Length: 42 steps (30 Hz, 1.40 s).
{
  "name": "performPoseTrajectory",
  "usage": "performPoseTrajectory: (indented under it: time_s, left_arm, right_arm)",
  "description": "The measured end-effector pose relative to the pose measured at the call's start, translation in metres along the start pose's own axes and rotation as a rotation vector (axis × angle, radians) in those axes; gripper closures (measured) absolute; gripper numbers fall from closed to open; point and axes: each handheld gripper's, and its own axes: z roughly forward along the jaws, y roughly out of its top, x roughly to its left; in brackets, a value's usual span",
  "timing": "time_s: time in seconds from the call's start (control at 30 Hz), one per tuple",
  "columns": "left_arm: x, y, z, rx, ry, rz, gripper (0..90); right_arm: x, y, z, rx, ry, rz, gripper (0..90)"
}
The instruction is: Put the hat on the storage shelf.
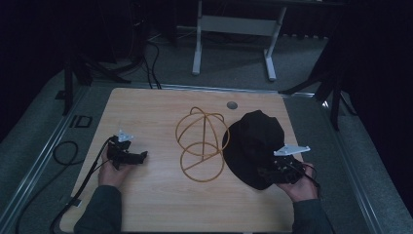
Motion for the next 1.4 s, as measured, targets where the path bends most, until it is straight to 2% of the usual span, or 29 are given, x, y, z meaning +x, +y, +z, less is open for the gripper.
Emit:
performPoseTrajectory:
  time_s: [0.23, 0.33, 0.37, 0.43, 0.47, 0.53, 0.57, 0.63, 0.67, 0.7, 0.73, 0.83, 0.9, 0.93, 1.07, 1.23, 1.27, 1.33, 1.37, 1.4]
  left_arm:
    - [0.000, 0.000, 0.000, -0.003, 0.000, 0.000, 2.8]
    - [0.000, 0.000, 0.000, -0.004, 0.000, 0.000, 2.9]
    - [0.000, 0.000, 0.000, -0.003, 0.000, 0.000, 2.8]
    - [0.000, 0.000, 0.000, -0.003, 0.000, 0.000, 2.9]
    - [0.000, 0.000, 0.000, -0.003, 0.000, 0.000, 2.8]
    - [0.000, 0.000, 0.000, -0.003, 0.000, 0.000, 2.8]
    - [0.000, 0.000, 0.000, -0.003, 0.000, 0.000, 2.8]
    - [0.000, 0.000, 0.000, -0.003, 0.000, 0.000, 2.8]
    - [0.000, 0.000, 0.000, -0.003, 0.000, 0.000, 2.8]
    - [0.000, 0.000, 0.000, -0.002, 0.000, 0.000, 2.8]
    - [0.000, 0.000, 0.000, -0.003, 0.000, 0.000, 2.8]
    - [0.000, 0.000, 0.000, -0.003, 0.000, 0.000, 2.8]
    - [0.000, 0.000, 0.000, -0.003, 0.000, 0.000, 2.8]
    - [0.000, 0.000, 0.000, -0.003, 0.000, 0.000, 2.8]
    - [0.000, 0.000, 0.000, -0.002, 0.000, 0.000, 2.8]
    - [0.000, 0.000, 0.000, -0.003, 0.000, 0.000, 2.8]
    - [0.000, 0.000, 0.000, -0.003, 0.000, 0.000, 2.8]
    - [0.000, 0.000, 0.000, -0.003, 0.000, 0.000, 2.8]
    - [0.000, 0.000, 0.000, -0.003, 0.000, 0.000, 2.8]
    - [0.000, 0.000, 0.000, -0.003, 0.000, 0.000, 2.8]
  right_arm:
    - [-0.001, 0.016, -0.001, -0.011, -0.027, 0.030, 38.8]
    - [-0.002, 0.024, 0.000, 0.008, -0.057, 0.053, 40.1]
    - [-0.002, 0.029, 0.002, 0.016, -0.081, 0.071, 37.5]
    - [-0.001, 0.031, 0.003, 0.021, -0.089, 0.077, 36.7]
    - [0.000, 0.035, 0.005, 0.040, -0.109, 0.082, 37.7]
    - [-0.001, 0.038, 0.007, 0.058, -0.134, 0.100, 44.0]
    - [-0.001, 0.038, 0.007, 0.058, -0.134, 0.100, 44.0]
    - [-0.004, 0.039, 0.007, 0.070, -0.146, 0.116, 50.7]
    - [-0.007, 0.039, 0.007, 0.081, -0.145, 0.108, 58.0]
    - [-0.007, 0.039, 0.007, 0.081, -0.145, 0.108, 58.0]
    - [-0.010, 0.038, 0.006, 0.094, -0.132, 0.110, 65.8]
    - [-0.013, 0.037, 0.004, 0.115, -0.137, 0.098, 74.5]
    - [-0.014, 0.036, 0.003, 0.121, -0.140, 0.088, 76.8]
    - [-0.017, 0.036, 0.002, 0.139, -0.142, 0.077, 81.2]
    - [-0.022, 0.034, -0.003, 0.178, -0.153, 0.053, 85.3]
    - [-0.029, 0.032, -0.008, 0.214, -0.153, 0.068, 84.1]
    - [-0.032, 0.032, -0.010, 0.216, -0.156, 0.086, 73.2]
    - [-0.034, 0.033, -0.008, 0.251, -0.156, 0.100, 57.8]
    - [-0.034, 0.033, -0.008, 0.251, -0.156, 0.100, 57.8]
    - [-0.035, 0.034, -0.003, 0.290, -0.139, 0.111, 45.7]
